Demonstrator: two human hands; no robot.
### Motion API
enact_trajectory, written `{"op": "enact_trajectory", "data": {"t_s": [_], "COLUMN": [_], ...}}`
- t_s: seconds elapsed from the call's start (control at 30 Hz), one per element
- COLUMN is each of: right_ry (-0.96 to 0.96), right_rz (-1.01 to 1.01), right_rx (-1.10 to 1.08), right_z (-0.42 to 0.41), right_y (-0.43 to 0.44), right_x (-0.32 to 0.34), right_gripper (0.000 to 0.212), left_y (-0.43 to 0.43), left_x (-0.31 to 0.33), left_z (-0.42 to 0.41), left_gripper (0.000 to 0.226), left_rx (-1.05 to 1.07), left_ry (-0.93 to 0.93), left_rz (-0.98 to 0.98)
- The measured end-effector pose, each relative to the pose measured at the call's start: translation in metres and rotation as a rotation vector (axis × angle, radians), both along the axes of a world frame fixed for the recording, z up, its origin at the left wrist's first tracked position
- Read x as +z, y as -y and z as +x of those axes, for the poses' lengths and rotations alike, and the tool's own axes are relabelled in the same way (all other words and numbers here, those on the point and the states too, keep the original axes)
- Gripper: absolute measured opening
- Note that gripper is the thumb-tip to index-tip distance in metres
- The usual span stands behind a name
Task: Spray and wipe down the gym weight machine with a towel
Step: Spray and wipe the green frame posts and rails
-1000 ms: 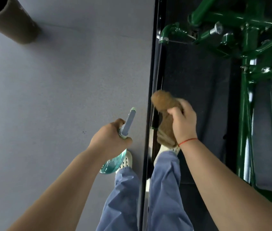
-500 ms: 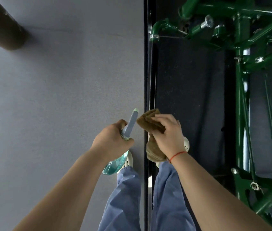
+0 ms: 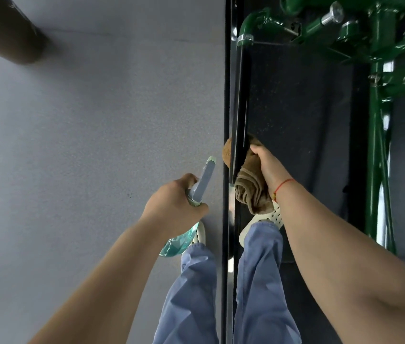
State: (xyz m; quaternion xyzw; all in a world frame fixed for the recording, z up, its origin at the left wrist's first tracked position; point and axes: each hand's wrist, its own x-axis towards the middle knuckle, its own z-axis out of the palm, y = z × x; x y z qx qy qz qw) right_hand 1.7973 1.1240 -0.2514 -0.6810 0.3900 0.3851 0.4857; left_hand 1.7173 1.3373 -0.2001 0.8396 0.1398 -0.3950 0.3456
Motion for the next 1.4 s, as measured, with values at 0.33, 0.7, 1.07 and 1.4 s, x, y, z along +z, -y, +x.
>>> {"op": "enact_trajectory", "data": {"t_s": [0.33, 0.7, 1.07, 1.4], "right_ry": [0.026, 0.833, 0.572, 0.234], "right_rz": [-0.239, -0.768, -0.716, -0.379], "right_rx": [0.432, 1.113, 1.855, 1.641], "right_z": [-0.013, 0.012, -0.02, 0.018], "right_y": [0.008, -0.046, -0.079, -0.041], "right_x": [0.021, 0.036, 0.039, 0.098], "right_gripper": [0.027, 0.067, 0.026, 0.03], "left_y": [0.007, 0.004, -0.003, 0.028], "left_x": [0.001, 0.005, 0.032, 0.068], "left_z": [-0.001, -0.003, -0.012, 0.011], "left_gripper": [0.034, 0.032, 0.032, 0.029], "left_rx": [-0.043, 0.12, 0.117, 0.085], "left_ry": [-0.04, -0.01, 0.018, 0.064], "left_rz": [0.036, 0.038, 0.052, 0.023]}}
